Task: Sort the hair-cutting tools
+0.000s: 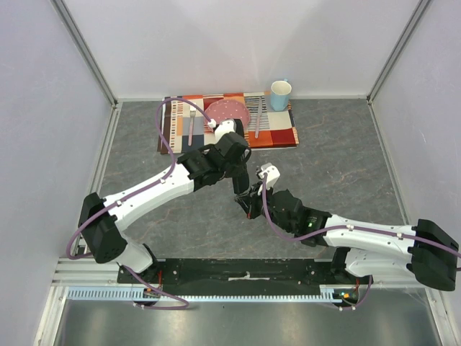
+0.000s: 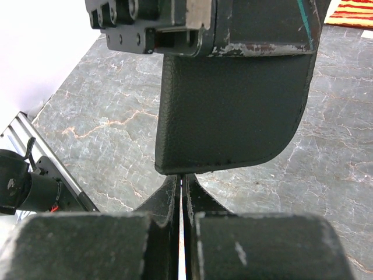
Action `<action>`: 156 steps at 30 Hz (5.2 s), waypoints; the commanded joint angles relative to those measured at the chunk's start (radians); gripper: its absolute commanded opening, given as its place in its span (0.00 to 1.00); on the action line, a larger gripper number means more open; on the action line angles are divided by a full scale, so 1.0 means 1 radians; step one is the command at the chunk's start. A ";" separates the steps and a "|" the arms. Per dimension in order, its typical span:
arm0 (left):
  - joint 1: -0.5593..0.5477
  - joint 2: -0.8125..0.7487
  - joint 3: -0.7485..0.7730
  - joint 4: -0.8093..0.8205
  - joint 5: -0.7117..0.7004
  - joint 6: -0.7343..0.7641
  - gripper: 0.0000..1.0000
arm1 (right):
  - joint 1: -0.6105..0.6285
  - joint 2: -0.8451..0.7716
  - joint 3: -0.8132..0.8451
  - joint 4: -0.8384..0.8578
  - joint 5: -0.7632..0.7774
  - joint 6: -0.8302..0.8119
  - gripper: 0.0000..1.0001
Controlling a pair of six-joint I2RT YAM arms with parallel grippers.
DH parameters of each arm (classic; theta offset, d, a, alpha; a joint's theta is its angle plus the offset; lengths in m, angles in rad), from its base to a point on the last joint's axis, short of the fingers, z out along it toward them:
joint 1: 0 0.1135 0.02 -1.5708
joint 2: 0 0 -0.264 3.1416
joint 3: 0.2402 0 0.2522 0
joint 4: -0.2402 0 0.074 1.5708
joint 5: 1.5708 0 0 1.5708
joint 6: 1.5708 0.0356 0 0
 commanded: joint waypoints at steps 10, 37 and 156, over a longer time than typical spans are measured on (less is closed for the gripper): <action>0.000 -0.074 0.053 0.040 -0.035 0.067 0.02 | 0.037 -0.076 -0.033 -0.178 -0.032 -0.060 0.00; 0.002 -0.356 -0.131 0.105 0.701 0.416 0.02 | 0.039 -0.182 0.180 -0.768 0.098 -0.315 0.00; -0.001 -0.114 0.318 -0.520 0.627 0.498 0.02 | 0.040 -0.325 0.062 -0.245 -0.102 -0.478 0.17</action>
